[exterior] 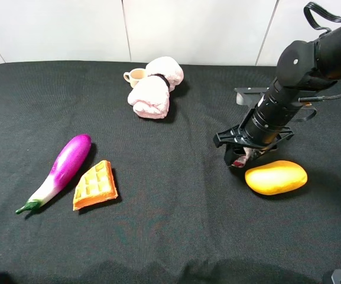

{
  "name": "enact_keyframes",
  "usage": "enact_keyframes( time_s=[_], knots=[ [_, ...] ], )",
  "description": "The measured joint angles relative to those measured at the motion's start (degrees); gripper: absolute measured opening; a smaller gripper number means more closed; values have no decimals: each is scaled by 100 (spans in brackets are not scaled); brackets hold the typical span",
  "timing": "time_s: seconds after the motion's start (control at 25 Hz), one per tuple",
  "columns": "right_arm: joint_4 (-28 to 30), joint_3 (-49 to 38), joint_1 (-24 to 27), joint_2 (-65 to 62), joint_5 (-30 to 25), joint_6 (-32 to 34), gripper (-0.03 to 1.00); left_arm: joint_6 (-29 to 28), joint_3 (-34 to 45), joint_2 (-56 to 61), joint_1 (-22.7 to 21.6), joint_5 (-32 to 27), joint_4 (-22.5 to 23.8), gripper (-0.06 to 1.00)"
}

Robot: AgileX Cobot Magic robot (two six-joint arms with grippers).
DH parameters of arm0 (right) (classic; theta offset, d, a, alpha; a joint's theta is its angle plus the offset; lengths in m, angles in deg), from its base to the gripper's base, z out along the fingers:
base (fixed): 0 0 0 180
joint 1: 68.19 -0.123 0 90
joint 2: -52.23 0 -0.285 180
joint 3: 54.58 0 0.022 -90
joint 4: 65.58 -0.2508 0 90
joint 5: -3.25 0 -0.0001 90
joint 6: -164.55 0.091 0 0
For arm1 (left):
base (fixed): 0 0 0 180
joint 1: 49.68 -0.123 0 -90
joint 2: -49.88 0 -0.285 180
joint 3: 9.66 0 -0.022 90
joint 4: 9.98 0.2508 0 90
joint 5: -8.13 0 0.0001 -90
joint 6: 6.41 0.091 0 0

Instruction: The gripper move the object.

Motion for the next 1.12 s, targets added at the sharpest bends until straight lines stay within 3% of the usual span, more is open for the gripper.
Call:
enact_keyframes(
  time_s=[0.28, 1.12],
  knots=[
    [5, 0, 0, 0, -2, 0, 67, 0, 0, 0, 0, 0, 0, 87],
    [-1, 7, 0, -417, -36, -1, 69, 0, 0, 0, 0, 0, 0, 87]
  ],
)
